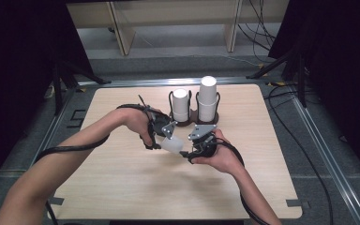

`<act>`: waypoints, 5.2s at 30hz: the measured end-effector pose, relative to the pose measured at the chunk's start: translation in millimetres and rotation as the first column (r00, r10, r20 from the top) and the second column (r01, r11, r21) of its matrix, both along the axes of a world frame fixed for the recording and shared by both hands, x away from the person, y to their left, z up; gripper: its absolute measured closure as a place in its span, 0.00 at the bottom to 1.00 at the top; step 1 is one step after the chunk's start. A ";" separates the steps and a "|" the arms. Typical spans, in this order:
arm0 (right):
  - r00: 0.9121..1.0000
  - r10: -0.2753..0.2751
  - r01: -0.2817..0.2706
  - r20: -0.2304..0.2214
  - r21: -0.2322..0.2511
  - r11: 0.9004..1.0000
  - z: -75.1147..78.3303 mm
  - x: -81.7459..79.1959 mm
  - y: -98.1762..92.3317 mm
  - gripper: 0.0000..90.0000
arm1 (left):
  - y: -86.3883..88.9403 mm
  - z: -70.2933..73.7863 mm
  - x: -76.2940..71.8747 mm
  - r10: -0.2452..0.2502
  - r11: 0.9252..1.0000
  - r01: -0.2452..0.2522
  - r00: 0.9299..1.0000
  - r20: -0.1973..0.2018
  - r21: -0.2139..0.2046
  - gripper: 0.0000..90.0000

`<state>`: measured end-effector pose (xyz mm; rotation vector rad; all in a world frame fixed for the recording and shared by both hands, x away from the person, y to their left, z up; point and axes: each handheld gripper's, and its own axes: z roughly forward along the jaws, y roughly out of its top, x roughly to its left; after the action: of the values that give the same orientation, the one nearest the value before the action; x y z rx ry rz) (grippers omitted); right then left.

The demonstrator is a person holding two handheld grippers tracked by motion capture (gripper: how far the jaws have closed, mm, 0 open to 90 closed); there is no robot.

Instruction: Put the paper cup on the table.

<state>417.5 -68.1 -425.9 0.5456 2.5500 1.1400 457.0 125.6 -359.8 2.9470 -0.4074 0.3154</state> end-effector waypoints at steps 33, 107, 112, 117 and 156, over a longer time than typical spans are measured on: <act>0.991 0.135 -0.135 -0.017 0.028 0.990 -9.1 12.2 28.1 0.27 | -2.9 0.0 -3.9 -0.019 1.000 0.020 1.000 -0.018 0.006 0.38; 0.994 -0.021 -0.006 0.112 0.238 0.971 -34.9 6.3 -22.4 0.38 | 44.5 -14.2 -6.9 0.103 0.860 -0.066 0.994 0.045 -0.506 0.11; 0.986 -0.132 0.088 0.106 0.343 0.935 -38.7 -3.9 -44.2 0.38 | 71.5 -34.3 -18.4 0.206 0.729 -0.165 0.978 -0.017 -0.665 0.10; 0.965 -0.258 0.212 0.043 0.449 0.868 -44.4 -13.7 -64.8 0.38 | 106.0 -71.0 -35.5 0.411 0.498 -0.322 0.905 -0.108 -0.805 0.11; 0.867 -0.498 0.418 0.011 0.530 0.738 -55.3 -23.8 -122.3 0.37 | 176.2 -138.7 -80.1 0.795 -0.061 -0.355 0.548 -0.260 -0.933 0.12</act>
<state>393.8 -190.4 -481.1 1.0977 1.7971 1.5810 376.8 301.9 -498.5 1.5212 0.9143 0.8676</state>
